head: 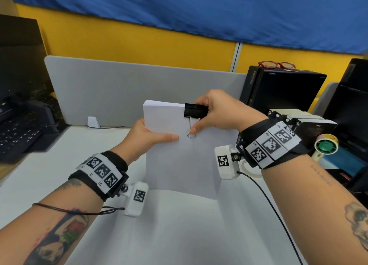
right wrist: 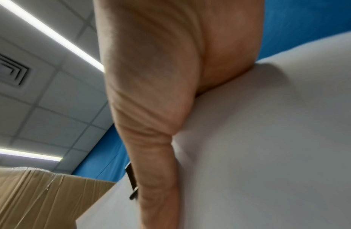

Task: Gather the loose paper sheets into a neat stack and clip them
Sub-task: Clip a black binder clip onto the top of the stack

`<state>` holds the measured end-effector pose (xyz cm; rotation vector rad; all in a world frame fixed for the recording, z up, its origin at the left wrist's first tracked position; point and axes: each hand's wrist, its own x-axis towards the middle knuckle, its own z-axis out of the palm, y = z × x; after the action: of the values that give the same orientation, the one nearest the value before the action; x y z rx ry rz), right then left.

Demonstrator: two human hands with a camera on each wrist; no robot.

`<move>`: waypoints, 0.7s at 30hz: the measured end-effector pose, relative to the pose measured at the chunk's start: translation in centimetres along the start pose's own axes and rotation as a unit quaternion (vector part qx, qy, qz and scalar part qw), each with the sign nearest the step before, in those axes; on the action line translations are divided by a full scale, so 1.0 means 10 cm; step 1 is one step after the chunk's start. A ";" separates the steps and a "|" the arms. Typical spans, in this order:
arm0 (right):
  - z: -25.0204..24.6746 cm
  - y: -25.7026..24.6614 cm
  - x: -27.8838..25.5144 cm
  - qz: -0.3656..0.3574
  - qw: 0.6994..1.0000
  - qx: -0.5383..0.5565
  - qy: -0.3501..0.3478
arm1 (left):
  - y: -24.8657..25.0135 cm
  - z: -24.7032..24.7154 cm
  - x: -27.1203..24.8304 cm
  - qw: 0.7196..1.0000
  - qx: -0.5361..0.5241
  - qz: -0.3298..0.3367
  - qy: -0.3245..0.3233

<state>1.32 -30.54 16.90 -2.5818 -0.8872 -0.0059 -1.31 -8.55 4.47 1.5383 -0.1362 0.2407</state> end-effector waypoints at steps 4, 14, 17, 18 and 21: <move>0.02 0.05 -0.03 -0.011 0.999 0.032 0.025 | -0.39 0.01 -0.18 0.997 0.023 -0.062 -0.027; 0.05 0.74 -0.43 0.063 0.902 0.393 0.169 | -0.38 0.07 -0.22 0.995 -0.057 -0.079 0.016; 0.63 0.85 -0.51 0.104 0.828 0.526 0.164 | -0.31 0.26 -0.24 0.989 -0.112 -0.088 0.027; 0.78 0.88 -0.57 0.126 0.826 0.528 0.150 | -0.29 0.32 -0.25 0.987 -0.130 -0.095 0.028; 1.02 1.02 -0.79 0.166 0.846 0.494 0.117 | -0.29 0.46 -0.29 0.979 -0.153 -0.128 0.045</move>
<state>-0.27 -38.58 2.64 -1.6567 -0.2087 0.1831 -3.09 -13.38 1.12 1.2204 0.0938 0.0793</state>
